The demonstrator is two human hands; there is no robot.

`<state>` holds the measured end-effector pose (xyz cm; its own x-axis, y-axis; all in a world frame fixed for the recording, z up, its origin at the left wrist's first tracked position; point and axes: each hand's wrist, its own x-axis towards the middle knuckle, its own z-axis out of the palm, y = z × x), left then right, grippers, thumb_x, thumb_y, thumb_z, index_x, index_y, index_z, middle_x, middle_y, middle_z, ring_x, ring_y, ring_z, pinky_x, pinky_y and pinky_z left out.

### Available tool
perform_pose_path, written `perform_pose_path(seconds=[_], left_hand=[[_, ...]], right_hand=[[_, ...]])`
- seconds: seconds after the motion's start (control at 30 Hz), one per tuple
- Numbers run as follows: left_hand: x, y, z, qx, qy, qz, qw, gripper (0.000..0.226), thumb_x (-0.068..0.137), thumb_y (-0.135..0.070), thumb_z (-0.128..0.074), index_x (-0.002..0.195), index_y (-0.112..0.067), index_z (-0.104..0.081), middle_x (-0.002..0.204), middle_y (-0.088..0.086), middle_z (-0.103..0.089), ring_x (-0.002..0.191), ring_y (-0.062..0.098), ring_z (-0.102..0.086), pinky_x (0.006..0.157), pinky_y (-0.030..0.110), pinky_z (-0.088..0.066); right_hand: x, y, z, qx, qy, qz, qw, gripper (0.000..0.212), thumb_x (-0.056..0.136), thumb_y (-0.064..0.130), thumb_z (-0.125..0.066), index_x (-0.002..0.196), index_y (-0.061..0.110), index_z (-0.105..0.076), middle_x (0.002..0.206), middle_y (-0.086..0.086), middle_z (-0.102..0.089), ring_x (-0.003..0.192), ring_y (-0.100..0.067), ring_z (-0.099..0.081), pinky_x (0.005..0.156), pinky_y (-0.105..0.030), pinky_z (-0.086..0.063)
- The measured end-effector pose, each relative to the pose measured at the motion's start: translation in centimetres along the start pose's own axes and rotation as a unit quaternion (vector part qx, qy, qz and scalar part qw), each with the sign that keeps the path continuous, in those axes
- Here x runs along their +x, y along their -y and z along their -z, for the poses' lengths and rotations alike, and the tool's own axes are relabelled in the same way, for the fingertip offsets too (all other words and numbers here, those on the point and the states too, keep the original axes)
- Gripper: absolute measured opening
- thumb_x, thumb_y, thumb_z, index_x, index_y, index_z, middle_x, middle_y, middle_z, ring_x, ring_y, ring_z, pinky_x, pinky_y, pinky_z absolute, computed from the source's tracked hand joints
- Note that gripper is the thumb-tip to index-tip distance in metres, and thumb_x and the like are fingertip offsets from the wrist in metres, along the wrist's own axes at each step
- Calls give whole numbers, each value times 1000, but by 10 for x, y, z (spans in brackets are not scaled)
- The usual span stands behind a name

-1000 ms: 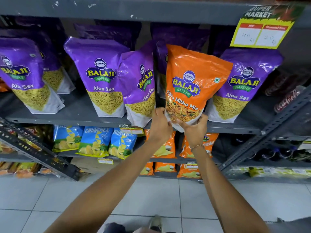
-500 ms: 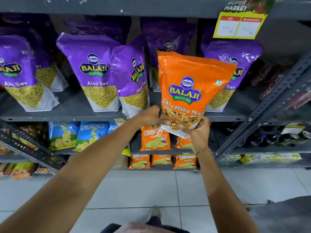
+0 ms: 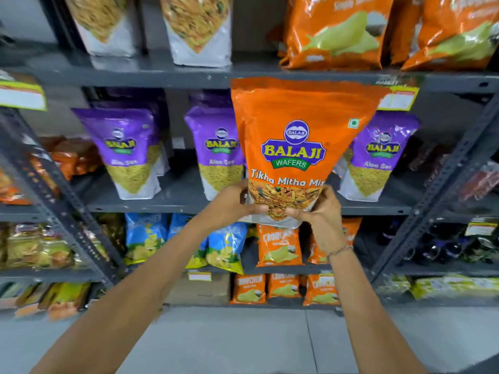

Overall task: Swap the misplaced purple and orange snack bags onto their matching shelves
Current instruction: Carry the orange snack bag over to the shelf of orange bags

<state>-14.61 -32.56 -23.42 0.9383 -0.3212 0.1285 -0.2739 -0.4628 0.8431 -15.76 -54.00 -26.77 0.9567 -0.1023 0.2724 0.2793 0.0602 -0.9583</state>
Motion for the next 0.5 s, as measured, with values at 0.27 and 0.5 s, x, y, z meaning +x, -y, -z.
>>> perform_pose_path(seconds=[0.27,0.5], left_hand=[[-66,-55,127,49,-142,-60,987,29,74,-37,-75,96,-46,-59,93,-26,-68,86,-12,-63,75,6,-46],[-72,-85,232,11,-255,-94,962,30,78,-32,-73,106,-26,-65,105,-7,-74,93,3,-69,85,23,-54]], right_hand=[[14,102,-108,22,84,90,992,63,47,17,-90,101,20,-57,106,-5,-70,100,-20,-68,82,-39,-56],[63,179,-208,71,144,155,975,60,48,15,-86,103,16,-64,102,-2,-73,93,-18,-70,78,-30,-57]])
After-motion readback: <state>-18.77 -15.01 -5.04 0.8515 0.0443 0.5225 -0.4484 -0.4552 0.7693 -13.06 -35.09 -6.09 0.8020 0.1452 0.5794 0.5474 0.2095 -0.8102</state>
